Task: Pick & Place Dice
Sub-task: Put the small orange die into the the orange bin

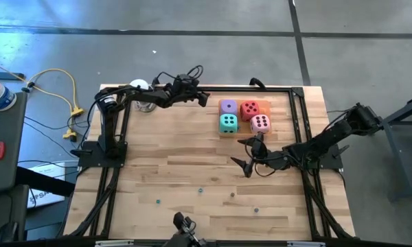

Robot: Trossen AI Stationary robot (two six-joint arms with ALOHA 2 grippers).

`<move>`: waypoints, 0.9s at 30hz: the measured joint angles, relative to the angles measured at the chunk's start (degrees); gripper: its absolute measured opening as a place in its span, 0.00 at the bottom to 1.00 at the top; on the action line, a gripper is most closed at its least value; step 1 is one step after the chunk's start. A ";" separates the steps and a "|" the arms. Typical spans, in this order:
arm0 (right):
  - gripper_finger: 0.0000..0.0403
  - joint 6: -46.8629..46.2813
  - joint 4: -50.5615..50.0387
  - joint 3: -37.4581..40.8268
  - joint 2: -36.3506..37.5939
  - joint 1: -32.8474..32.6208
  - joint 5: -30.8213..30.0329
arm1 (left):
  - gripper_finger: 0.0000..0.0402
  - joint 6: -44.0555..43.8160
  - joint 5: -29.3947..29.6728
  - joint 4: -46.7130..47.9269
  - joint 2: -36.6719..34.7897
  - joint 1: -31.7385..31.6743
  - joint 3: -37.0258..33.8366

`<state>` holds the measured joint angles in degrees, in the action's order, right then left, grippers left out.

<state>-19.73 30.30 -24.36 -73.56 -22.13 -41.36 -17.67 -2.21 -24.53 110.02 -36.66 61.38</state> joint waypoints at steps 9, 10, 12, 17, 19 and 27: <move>0.95 0.24 0.06 0.00 0.00 0.01 -0.13 | 0.82 3.86 3.98 5.60 0.58 1.85 2.86; 0.95 0.36 0.06 0.00 0.00 0.00 -0.26 | 0.82 3.86 4.00 7.80 1.08 1.85 4.43; 0.95 0.45 0.11 0.00 0.00 0.15 -0.26 | 0.82 3.33 3.52 14.31 2.11 1.81 8.13; 0.95 0.45 0.40 -0.02 0.00 0.16 -0.37 | 0.82 2.75 2.86 24.39 7.44 1.98 16.88; 0.95 0.47 0.35 -0.02 0.00 0.15 -0.39 | 0.82 2.81 2.32 25.16 8.70 2.09 18.68; 0.95 0.49 -0.08 -0.02 0.00 0.15 -0.43 | 0.82 2.70 2.83 24.70 9.84 1.54 19.61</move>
<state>-19.25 30.22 -24.38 -73.56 -21.98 -41.79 -14.96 0.62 0.17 119.85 -35.12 80.99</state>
